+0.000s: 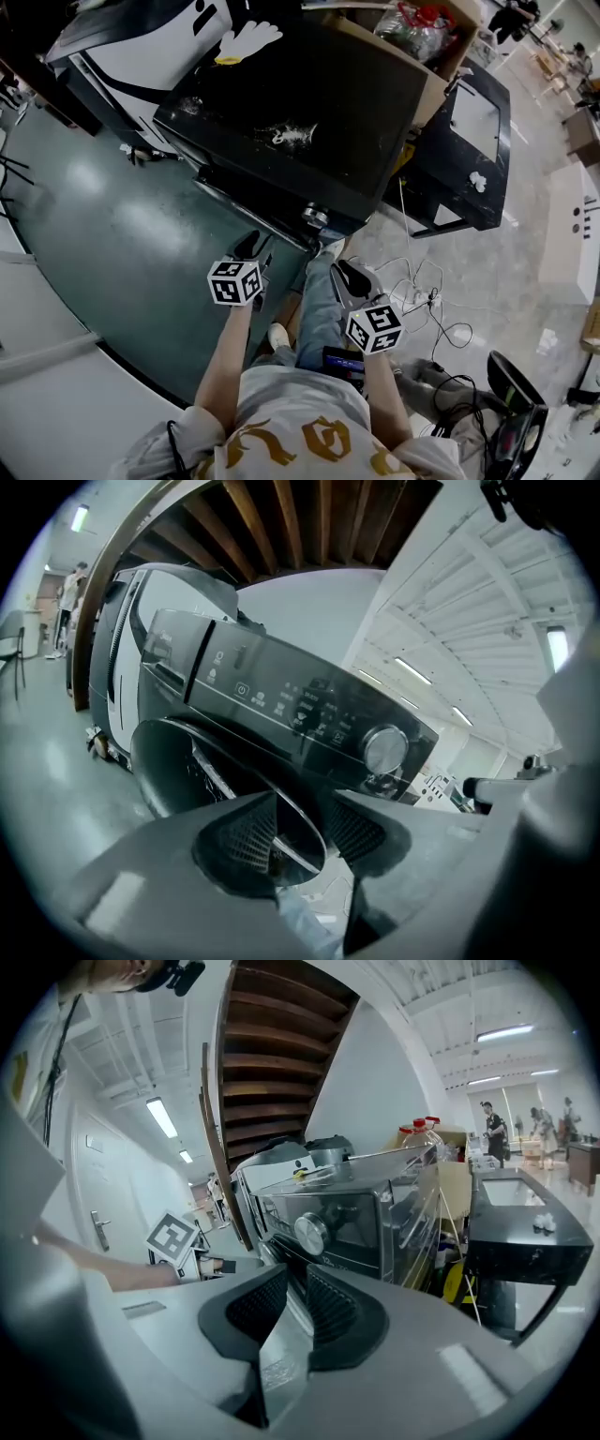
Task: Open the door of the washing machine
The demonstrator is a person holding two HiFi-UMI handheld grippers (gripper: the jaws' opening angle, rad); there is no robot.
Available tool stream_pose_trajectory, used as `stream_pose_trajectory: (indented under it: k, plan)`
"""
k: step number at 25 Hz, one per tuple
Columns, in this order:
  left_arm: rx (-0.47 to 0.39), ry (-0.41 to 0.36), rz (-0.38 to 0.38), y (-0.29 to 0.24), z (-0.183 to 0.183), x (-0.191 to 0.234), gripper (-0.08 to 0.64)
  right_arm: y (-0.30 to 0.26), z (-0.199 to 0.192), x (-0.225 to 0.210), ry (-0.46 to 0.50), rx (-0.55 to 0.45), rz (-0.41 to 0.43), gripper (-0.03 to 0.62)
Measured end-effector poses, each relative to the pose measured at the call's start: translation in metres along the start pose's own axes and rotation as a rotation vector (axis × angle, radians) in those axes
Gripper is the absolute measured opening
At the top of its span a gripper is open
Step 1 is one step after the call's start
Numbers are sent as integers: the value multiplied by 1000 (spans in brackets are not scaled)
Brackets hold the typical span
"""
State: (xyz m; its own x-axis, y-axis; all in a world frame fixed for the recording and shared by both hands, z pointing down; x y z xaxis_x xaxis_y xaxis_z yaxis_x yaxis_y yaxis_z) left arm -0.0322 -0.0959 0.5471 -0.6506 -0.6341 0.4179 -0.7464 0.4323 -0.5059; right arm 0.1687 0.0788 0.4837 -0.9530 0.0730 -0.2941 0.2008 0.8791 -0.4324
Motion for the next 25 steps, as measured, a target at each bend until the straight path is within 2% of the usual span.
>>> stream_pose_trajectory:
  k: [3, 10, 16, 20, 25]
  plan:
    - [17, 29, 24, -20, -2, 10, 152, -4, 0, -7, -33, -11, 12, 71]
    - [47, 128, 74, -51, -8, 25, 183, -8, -7, -21, -41, 22, 9, 67]
    - [46, 146, 179, -65, -6, 21, 249, -7, -16, -28, -56, 44, -6, 60]
    - [60, 137, 254, -70, -7, 17, 249, -10, -18, -25, -60, 54, -5, 54]
    - [72, 128, 286, -74, -8, 15, 255, -10, -18, -22, -63, 57, -10, 49]
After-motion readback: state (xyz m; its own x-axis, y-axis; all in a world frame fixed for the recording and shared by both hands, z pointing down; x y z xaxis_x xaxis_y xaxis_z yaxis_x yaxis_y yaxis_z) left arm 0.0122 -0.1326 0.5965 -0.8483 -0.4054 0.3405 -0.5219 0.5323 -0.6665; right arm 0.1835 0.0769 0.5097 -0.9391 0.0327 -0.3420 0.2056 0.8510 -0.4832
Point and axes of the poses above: the fingertips, and each gripper's own axes: y backward along the fingers, x to its left, z out of its top, the point moved 9 cm from there along y, backward along the fingers
